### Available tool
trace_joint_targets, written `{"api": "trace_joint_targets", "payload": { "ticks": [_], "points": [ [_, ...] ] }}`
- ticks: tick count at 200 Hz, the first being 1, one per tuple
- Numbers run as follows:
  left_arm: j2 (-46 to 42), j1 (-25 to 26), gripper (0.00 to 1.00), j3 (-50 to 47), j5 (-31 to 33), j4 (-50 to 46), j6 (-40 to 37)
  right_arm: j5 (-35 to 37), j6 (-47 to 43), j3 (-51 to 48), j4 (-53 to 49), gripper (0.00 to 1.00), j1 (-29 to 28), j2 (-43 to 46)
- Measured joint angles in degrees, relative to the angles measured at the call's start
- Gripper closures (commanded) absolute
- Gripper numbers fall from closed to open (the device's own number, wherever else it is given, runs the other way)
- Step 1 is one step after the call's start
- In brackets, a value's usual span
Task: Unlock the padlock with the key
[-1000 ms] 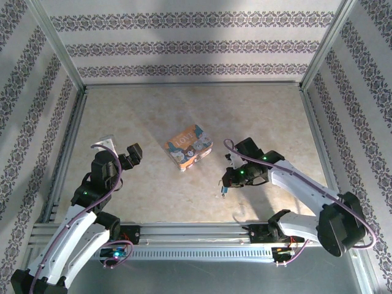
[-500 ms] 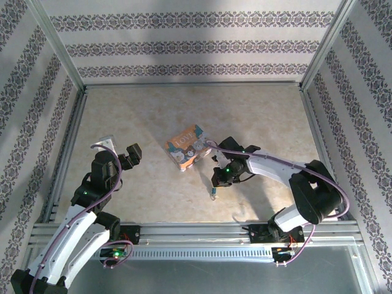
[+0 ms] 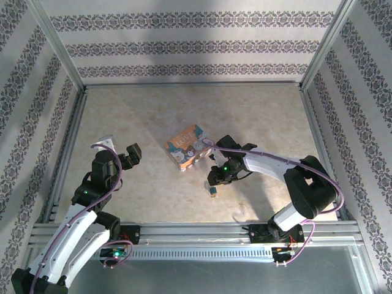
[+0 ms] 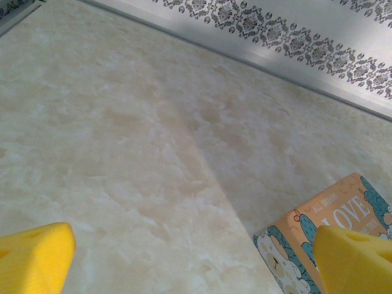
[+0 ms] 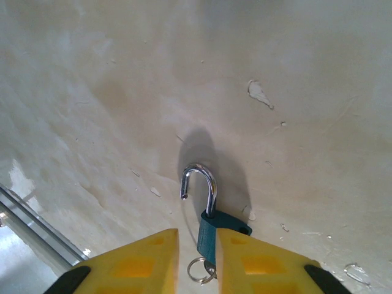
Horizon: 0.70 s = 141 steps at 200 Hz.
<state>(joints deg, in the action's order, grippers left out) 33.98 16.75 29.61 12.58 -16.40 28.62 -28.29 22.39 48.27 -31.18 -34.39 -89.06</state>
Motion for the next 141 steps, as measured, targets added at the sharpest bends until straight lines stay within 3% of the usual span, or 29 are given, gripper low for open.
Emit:
{"api": "trace_joint_targets", "payload": {
  "ticks": [53,141],
  "points": [
    [0.09,-0.02,0.01,0.09,0.15,-0.02,-0.15,2.27,-1.09,1.64,-3.98,0.62,1.07,6.45],
    [0.22,-0.02,0.01,0.22,3.06,0.0,-1.53,8.81,-3.93,5.29,-11.06,0.4,10.08,23.78]
  ]
}}
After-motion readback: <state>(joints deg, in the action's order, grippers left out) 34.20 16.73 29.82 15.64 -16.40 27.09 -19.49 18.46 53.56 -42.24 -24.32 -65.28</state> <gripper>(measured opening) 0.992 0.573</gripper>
